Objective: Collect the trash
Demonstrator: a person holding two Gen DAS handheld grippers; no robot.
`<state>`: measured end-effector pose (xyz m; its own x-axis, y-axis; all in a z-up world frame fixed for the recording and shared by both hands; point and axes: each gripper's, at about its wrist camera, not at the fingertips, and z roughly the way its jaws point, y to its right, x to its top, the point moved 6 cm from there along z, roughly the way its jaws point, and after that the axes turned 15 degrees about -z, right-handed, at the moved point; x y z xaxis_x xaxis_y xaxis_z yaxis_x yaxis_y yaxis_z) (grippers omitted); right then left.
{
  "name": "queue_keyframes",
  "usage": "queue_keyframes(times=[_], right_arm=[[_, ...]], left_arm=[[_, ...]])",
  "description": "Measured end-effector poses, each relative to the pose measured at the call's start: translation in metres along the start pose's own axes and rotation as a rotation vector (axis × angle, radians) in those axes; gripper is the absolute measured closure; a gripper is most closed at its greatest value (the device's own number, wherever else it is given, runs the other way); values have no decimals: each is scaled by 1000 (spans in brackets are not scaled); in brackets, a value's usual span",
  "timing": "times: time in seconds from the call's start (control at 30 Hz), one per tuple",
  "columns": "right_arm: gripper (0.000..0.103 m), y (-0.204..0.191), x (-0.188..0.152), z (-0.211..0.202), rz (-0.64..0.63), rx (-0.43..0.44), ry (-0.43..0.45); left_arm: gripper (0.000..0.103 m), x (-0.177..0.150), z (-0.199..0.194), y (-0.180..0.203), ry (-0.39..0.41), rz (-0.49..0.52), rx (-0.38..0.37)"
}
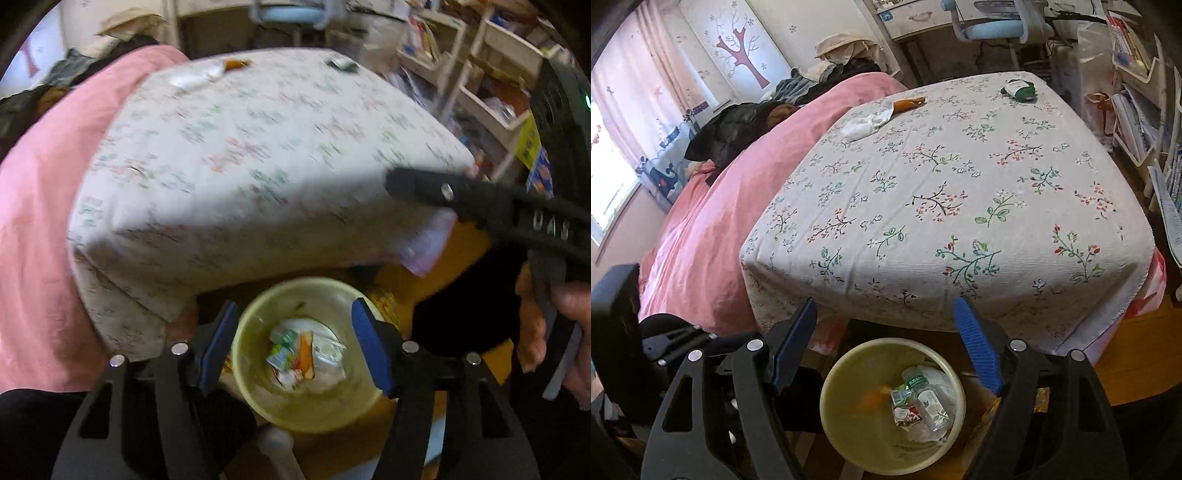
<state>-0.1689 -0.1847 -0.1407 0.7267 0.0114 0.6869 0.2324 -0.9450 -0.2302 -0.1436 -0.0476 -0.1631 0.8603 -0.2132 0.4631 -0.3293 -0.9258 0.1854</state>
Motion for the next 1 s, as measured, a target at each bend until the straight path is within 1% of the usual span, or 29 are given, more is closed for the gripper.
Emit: queue_keyframes(times=[0.03, 0.07, 0.13, 0.27, 0.37, 0.5, 0.67, 1.0], right_arm=[[27, 0, 0, -1, 0, -5, 3], [26, 0, 1, -1, 1, -11, 5], [26, 0, 0, 0, 1, -16, 6], [25, -1, -1, 2, -5, -23, 2], [25, -3, -1, 2, -9, -25, 2], [25, -3, -1, 2, -8, -25, 2], [24, -3, -1, 2, -8, -25, 2], [24, -6, -1, 3, -25, -31, -2]], left_arm=[[40, 2, -1, -3, 7, -17, -4], [36, 5, -3, -8, 26, -39, -1], [31, 12, -8, -16, 74, -71, 22], [20, 22, -22, -23, 178, -130, 30], [17, 27, -27, -29, 215, -159, 37], [15, 30, -29, -32, 234, -179, 40], [14, 32, -30, -32, 247, -177, 41], [13, 32, -30, -31, 250, -168, 48]])
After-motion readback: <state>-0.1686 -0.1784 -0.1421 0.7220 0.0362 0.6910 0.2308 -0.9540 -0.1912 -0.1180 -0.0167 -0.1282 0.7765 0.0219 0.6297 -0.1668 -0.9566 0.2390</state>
